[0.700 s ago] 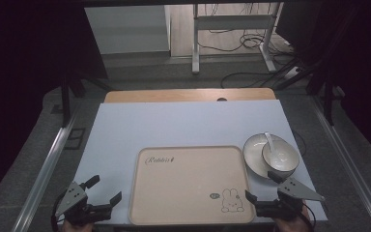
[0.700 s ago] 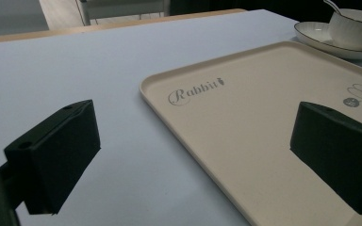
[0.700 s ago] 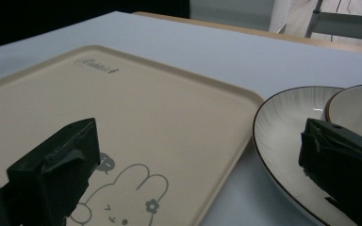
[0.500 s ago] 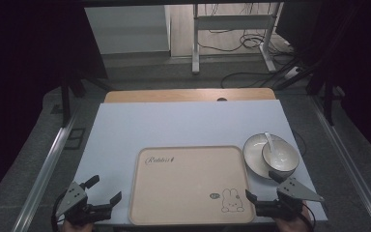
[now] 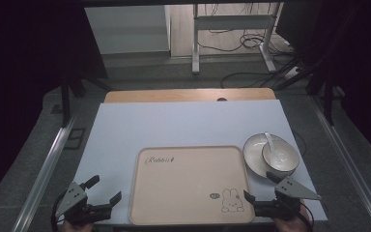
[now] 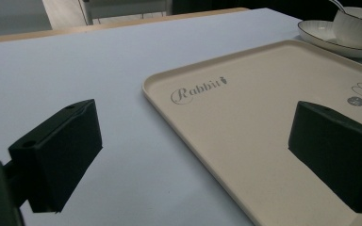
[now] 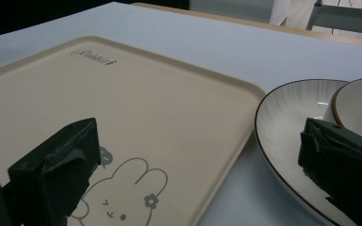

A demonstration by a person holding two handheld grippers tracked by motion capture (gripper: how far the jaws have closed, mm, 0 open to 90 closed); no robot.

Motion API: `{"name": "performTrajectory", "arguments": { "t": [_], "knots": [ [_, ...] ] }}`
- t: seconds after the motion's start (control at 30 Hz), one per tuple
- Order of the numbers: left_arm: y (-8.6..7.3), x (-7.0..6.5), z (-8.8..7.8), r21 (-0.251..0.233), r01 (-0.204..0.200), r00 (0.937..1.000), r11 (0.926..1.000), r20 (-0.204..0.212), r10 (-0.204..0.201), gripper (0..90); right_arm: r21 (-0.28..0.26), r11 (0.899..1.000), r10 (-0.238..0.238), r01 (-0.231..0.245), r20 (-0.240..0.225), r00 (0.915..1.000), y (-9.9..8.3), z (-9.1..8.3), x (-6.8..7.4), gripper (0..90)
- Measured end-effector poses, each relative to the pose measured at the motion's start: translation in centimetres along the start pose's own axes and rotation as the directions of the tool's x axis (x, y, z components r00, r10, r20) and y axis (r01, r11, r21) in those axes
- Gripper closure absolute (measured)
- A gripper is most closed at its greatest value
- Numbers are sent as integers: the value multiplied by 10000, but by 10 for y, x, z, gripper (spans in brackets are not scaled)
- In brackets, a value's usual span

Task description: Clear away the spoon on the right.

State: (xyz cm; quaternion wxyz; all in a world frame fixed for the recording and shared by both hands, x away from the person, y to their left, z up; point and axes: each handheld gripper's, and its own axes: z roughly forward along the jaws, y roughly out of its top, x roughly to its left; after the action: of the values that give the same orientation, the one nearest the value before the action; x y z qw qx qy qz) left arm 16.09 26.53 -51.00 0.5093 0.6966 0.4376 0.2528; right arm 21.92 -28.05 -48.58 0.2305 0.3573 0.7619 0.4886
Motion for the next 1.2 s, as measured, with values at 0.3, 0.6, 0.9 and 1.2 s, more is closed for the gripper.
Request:
{"name": "performTrajectory", "arguments": {
  "t": [0.3,0.6,0.9,1.2],
  "knots": [
    [0,0,0,49,-14,10000,10000,-64,15,29,87,9999,117,-115,-179,9998,1,0,-1,0],
    [0,1,-1,89,-9,10000,10000,-91,9,27,318,9994,169,-164,-134,9998,7,-1,-4,4],
    [-1,0,-1,160,-22,9999,9999,-98,24,27,471,9977,481,-482,33,9988,10,-2,-11,3],
    [-1,0,0,213,-18,9999,9998,-99,20,28,456,9943,952,-963,251,9951,15,-2,-16,0]
  ]
}}
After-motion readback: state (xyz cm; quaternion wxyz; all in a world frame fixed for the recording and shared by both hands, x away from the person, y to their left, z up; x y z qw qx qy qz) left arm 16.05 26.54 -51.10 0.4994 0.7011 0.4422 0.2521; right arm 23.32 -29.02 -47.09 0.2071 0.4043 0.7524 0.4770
